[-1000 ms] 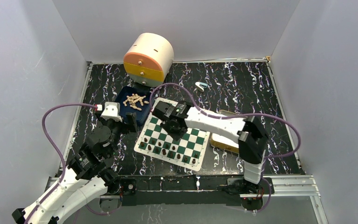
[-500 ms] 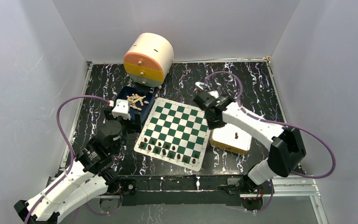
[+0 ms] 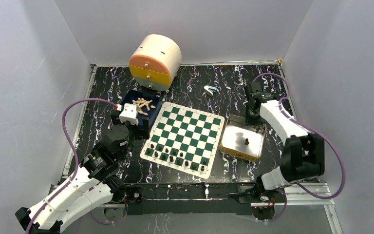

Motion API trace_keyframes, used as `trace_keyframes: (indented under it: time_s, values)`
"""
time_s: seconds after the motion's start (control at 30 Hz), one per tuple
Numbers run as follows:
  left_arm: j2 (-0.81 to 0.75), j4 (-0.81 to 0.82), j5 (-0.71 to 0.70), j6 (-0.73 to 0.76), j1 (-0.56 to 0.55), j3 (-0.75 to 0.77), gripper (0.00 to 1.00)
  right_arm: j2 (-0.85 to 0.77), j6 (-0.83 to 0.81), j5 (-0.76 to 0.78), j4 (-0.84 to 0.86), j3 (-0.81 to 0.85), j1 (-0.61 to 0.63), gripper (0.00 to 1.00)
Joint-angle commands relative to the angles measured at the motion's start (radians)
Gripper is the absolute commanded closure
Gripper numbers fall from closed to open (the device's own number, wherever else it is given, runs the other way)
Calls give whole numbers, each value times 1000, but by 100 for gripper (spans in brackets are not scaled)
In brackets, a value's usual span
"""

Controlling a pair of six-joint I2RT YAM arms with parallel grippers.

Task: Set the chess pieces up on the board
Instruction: Pick up the chess piece from the storage box.

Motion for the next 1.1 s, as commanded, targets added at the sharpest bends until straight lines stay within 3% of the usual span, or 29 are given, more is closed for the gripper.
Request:
trace_keyframes:
  time_s: [0.0, 0.2, 0.73, 1.07]
  values:
    - [-3, 20, 23, 0, -4, 16, 20, 89, -96, -140, 27, 3, -88, 64]
    - [5, 26, 34, -2, -5, 17, 21, 139, -99, -219, 41, -16, -103, 62]
    - [9, 26, 19, 3, -5, 15, 21, 251, -88, -209, -4, -23, -103, 60]
    - [-4, 23, 21, 5, -5, 14, 22, 281, -85, -195, -4, -21, -102, 70]
